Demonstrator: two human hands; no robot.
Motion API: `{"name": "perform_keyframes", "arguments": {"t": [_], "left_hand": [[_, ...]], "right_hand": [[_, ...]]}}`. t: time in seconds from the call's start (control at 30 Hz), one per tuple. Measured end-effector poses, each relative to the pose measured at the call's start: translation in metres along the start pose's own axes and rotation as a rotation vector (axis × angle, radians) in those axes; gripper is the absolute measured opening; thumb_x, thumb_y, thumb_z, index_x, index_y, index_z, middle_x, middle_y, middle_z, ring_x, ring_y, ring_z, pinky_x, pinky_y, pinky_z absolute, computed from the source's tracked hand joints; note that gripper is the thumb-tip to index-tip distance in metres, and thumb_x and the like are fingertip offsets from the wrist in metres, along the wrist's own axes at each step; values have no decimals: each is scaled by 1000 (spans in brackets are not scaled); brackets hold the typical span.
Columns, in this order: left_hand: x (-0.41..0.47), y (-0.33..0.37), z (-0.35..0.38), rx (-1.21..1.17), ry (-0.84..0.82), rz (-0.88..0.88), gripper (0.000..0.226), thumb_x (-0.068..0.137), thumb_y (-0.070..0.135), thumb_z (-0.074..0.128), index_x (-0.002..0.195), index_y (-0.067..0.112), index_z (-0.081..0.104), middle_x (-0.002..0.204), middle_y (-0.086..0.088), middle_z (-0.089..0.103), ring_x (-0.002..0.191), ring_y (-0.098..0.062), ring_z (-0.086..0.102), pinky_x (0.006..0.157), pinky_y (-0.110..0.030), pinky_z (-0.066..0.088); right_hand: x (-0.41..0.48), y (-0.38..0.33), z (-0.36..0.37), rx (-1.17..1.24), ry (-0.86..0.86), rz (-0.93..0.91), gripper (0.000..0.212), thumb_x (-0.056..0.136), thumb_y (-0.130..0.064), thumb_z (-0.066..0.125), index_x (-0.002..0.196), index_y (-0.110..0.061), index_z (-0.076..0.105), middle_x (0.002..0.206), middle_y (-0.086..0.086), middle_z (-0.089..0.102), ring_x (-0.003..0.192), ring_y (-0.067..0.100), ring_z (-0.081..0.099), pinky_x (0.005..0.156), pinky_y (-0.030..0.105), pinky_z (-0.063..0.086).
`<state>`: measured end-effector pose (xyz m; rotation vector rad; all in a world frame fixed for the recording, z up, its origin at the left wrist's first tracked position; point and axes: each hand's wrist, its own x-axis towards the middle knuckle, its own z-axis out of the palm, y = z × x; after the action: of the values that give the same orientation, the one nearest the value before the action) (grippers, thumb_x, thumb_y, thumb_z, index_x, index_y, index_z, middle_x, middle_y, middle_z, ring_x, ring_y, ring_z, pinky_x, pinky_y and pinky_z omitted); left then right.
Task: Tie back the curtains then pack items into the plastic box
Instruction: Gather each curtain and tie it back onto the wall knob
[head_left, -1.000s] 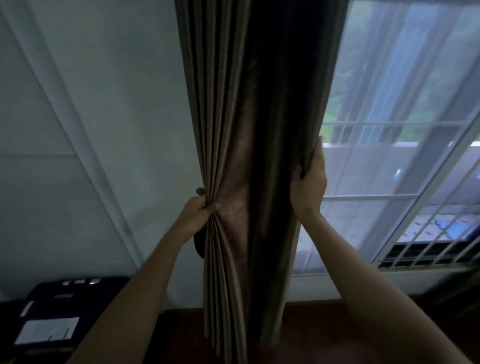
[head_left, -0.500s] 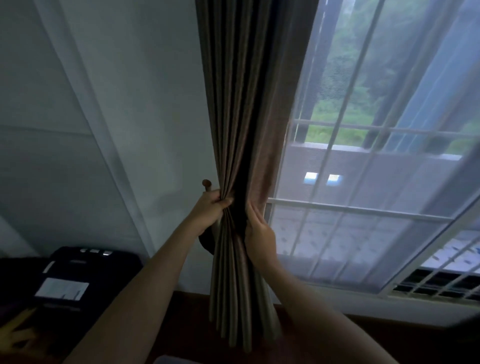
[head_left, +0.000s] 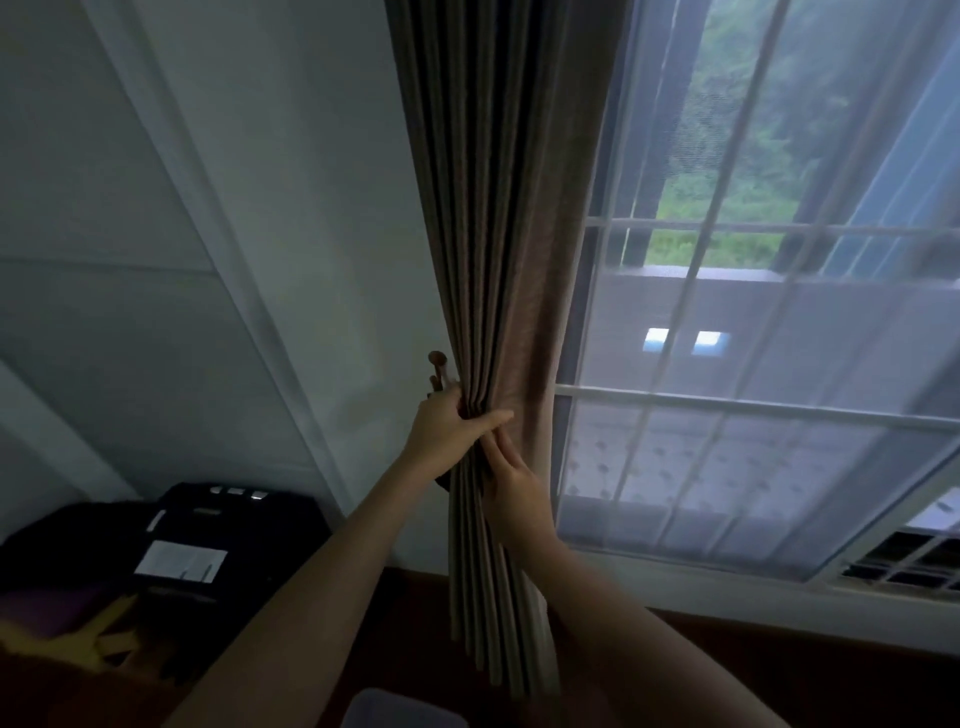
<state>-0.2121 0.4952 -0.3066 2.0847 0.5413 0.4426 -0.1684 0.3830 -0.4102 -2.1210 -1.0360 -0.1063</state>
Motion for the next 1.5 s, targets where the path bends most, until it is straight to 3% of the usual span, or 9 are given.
{"name": "perform_keyframes", "arguments": {"t": [0.3,0.43,0.57,0.73,0.87,1.0,1.13,1.23,1.5], "left_hand": [[2,-40,7,15,86,-36,28,92,22,63,110,1,68,108,-14,69,99,-27,65,77,-22,46],[0,-43,4,-84,-8,-61,30,92,23,62,117,5,65,115,-13,67,105,-27,64,86,-28,50],[-3,-39,-3,-153,-182,-108,43,94,28,59,132,10,55,123,-5,62,111,-19,60,96,-29,48],[-6,-41,-10,-225,-376,-157,44,93,34,58,134,17,55,128,-1,62,114,-13,60,104,-35,45],[-5,-40,-12,-235,-397,-150,40,94,30,57,133,17,56,127,-3,63,112,-13,61,103,-34,46],[-10,-37,0,-200,-316,-120,38,95,32,55,130,15,58,121,-5,66,110,-18,62,100,-37,49],[-25,-42,22,-244,118,-28,49,84,22,70,128,14,51,121,-5,63,111,-17,62,88,-24,51],[-23,-53,18,-334,148,17,71,75,31,74,138,23,43,131,-1,58,119,-13,57,96,-29,49],[-1,-40,-6,-236,-276,2,45,86,15,69,128,21,56,115,10,62,107,-6,58,86,-9,46]], "right_hand": [[14,-8,-38,273,163,151,43,98,-18,52,141,-24,50,146,-2,48,125,10,53,103,26,46],[27,-11,-54,369,151,211,64,89,-22,67,147,-23,40,150,-7,41,117,-3,49,95,5,37],[33,-18,-57,454,64,229,75,85,-30,72,149,-27,34,142,-7,52,123,1,50,101,18,42],[35,-29,-58,540,38,196,61,85,-17,72,135,-39,45,105,-25,62,94,-20,57,78,3,47],[37,-32,-55,539,41,202,41,86,-16,70,124,-22,59,108,-8,68,97,-6,62,82,13,51],[35,-36,-50,492,119,202,20,88,-14,66,109,-15,64,99,-7,70,91,-2,64,81,16,51],[33,-39,-47,490,178,231,12,89,-13,65,101,-14,65,93,-8,70,86,0,65,77,16,52],[36,-36,-51,528,109,268,12,87,-15,67,99,-17,66,91,-6,72,84,7,68,78,26,57],[51,-25,-84,848,-168,439,68,73,-9,82,129,-18,43,99,3,71,88,14,72,75,30,59]]}}
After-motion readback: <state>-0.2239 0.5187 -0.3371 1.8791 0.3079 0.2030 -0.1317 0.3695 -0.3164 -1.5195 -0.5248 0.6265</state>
